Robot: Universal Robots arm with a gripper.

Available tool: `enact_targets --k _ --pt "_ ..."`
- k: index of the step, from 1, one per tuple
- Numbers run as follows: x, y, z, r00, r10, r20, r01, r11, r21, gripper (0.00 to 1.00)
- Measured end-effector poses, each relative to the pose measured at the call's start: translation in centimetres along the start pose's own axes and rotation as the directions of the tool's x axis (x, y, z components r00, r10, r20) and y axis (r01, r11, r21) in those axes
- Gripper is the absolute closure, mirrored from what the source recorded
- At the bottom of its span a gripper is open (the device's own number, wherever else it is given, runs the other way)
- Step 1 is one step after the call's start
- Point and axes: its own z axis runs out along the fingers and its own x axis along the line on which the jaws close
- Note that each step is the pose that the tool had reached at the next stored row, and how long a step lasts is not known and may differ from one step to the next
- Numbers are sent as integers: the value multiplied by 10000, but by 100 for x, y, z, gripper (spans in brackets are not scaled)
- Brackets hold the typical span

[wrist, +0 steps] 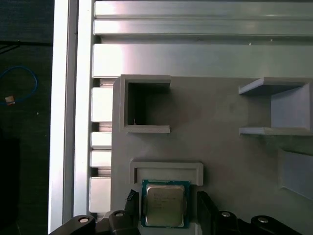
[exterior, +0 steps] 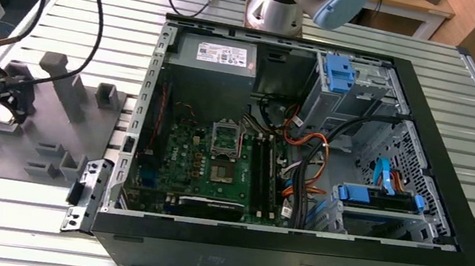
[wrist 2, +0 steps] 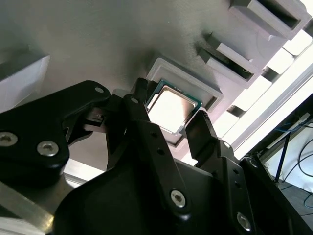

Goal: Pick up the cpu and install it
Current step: 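Pick up the cpu and move it towards the insertion slot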

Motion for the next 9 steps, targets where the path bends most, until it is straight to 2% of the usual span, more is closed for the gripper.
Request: enact_targets --k 9 --pt "0 0 -1 10000 0 0 0 10000 2 41"
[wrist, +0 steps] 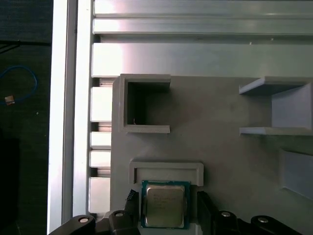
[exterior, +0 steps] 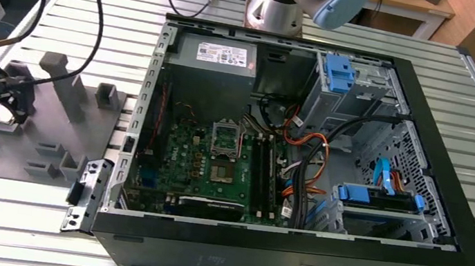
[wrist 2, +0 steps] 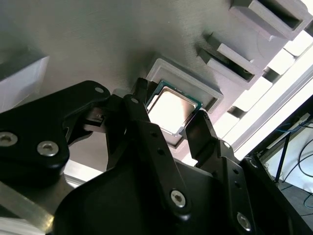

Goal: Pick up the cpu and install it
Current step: 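Pick up the cpu and move it towards the insertion slot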

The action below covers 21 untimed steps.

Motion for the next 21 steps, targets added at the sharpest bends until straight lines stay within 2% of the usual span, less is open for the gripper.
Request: enact_targets --k 4,11,16,21 --pt "0 1 -20 10000 0 1 0 10000 0 41" --pt "1 21 -15 10000 -2 30 2 10000 -3 41" --pt "32 25 -12 10000 -1 50 1 10000 -3 41" --pt "34 25 -12 10000 -2 53 2 10000 -2 41"
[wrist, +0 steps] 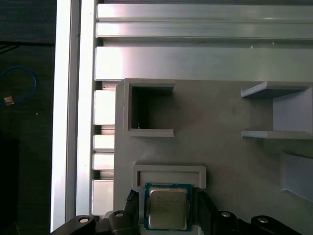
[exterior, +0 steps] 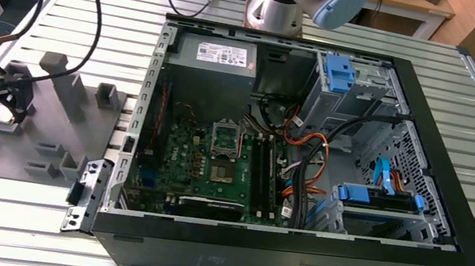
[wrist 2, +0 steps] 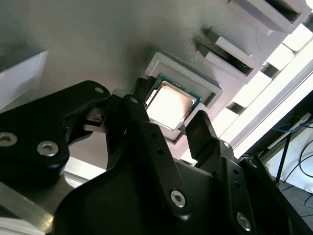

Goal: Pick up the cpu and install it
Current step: 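Pick up the cpu and move it towards the insertion slot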

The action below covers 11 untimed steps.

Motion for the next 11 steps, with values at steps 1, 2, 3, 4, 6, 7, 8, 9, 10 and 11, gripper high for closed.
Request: enact_targets --k 1,2,3,4,6,7,8,9,10,11 --pt "0 0 0 10000 0 0 0 10000 0 41" --pt "0 0 0 10000 0 1 0 10000 0 41" --pt "0 0 0 10000 0 0 0 10000 -1 41" --pt "0 0 0 10000 0 0 0 10000 0 41" --pt "1 0 0 10000 0 0 0 10000 0 41" --pt "1 0 0 10000 0 0 0 10000 0 43" --pt "1 0 0 10000 0 0 0 10000 0 43" --pt "1 0 0 10000 0 1 0 10000 0 43" --pt "1 0 0 10000 0 0 0 10000 0 49" --pt "1 0 0 10000 0 0 0 10000 0 49"
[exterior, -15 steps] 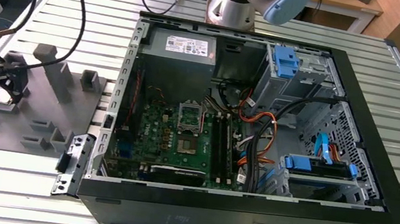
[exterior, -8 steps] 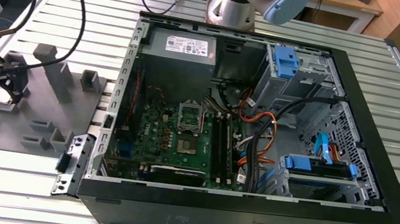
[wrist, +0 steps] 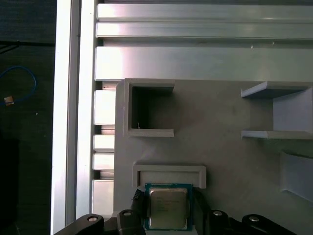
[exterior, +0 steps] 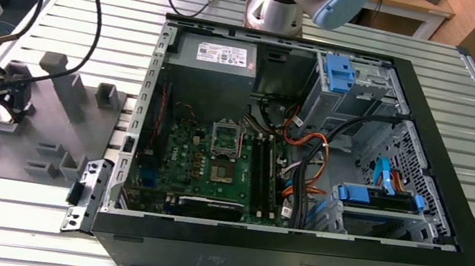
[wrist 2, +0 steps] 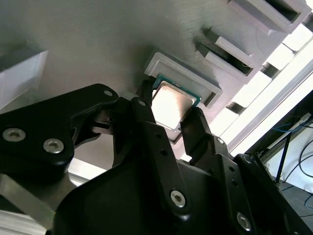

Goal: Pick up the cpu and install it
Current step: 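Pick up the cpu and move it towards the insertion slot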

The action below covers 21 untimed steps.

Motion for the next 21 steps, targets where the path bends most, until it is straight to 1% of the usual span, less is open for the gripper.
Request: enact_targets --k 6,8,17,19,21 --pt "1 0 0 10000 0 0 0 10000 1 49" --pt "1 0 0 10000 0 0 0 10000 1 53" --pt "1 0 0 10000 0 2 0 10000 0 53" --pt "2 0 -10 10000 0 2 0 10000 -1 53" --pt "2 1 -40 10000 0 1 0 10000 0 53"
